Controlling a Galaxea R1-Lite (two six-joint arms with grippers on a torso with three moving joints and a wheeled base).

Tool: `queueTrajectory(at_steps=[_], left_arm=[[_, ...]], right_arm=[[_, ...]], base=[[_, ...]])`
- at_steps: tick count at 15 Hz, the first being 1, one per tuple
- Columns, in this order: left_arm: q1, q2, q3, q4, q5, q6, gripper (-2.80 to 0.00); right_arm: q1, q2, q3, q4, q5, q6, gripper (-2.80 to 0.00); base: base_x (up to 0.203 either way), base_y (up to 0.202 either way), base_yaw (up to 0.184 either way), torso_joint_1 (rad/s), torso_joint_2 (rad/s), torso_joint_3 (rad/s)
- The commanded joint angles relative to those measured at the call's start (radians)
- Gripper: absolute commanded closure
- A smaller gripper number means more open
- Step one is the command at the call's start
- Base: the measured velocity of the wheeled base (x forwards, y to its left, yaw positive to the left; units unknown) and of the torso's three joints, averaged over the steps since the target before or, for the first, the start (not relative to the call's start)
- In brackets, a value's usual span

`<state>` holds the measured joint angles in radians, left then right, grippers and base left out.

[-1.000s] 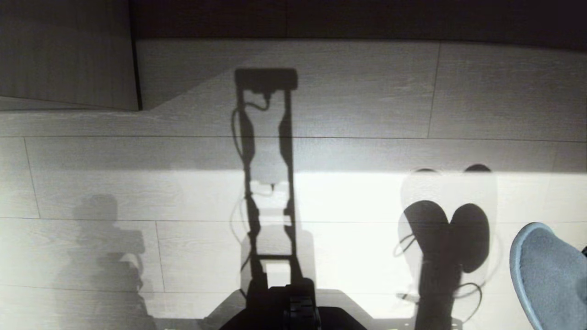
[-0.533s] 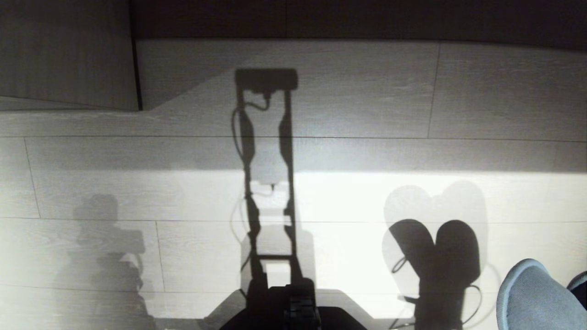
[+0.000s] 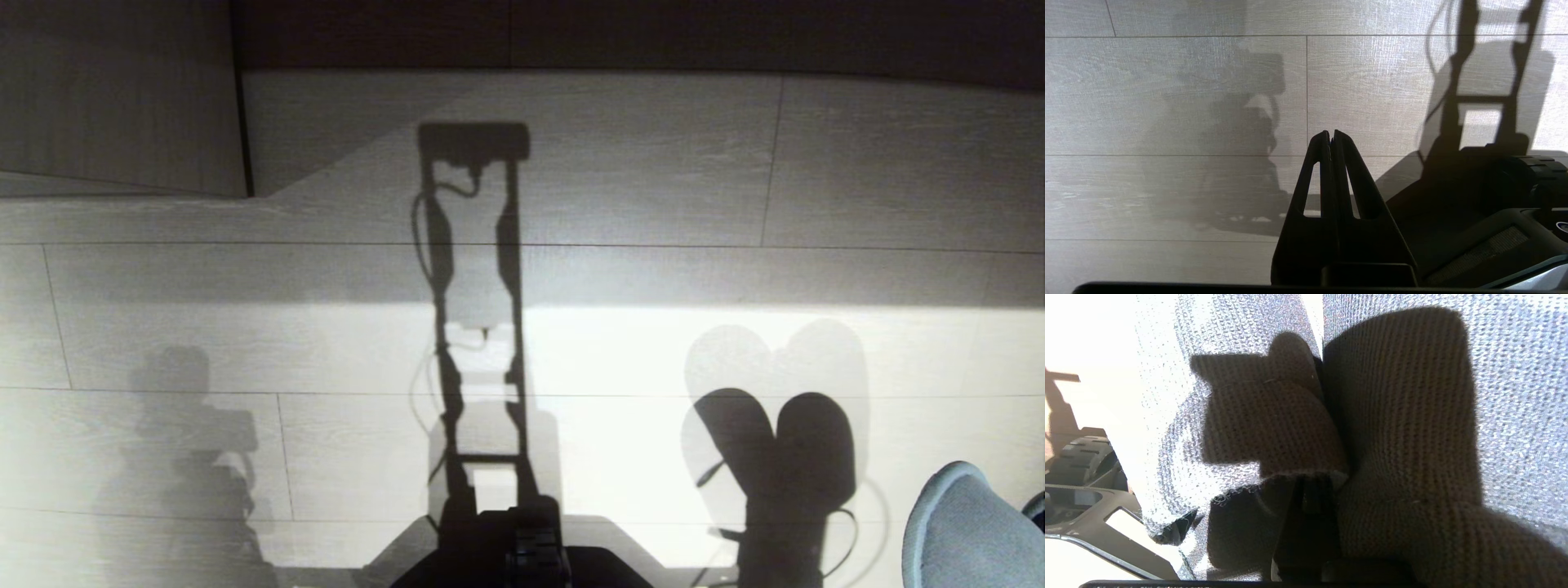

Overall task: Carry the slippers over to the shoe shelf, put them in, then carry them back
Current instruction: Place the slippers into the shoe cabinet

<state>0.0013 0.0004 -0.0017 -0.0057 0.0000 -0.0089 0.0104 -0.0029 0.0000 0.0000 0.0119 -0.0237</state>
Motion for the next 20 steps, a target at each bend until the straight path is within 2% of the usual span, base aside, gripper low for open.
queueTrajectory(at_steps=[1, 20], left_arm=[[0.000, 0.001, 0.000, 0.000, 0.000, 0.000, 0.00], [0.000, 0.001, 0.000, 0.000, 0.000, 0.001, 0.00]], right_arm=[[0.000, 0.003, 0.000, 0.000, 0.000, -0.001, 0.00], [0.000, 0.003, 0.000, 0.000, 0.000, -0.001, 0.00]], base=[[0.000, 0.000, 0.000, 0.000, 0.00, 0.000], [0.000, 0.000, 0.000, 0.000, 0.00, 0.009]])
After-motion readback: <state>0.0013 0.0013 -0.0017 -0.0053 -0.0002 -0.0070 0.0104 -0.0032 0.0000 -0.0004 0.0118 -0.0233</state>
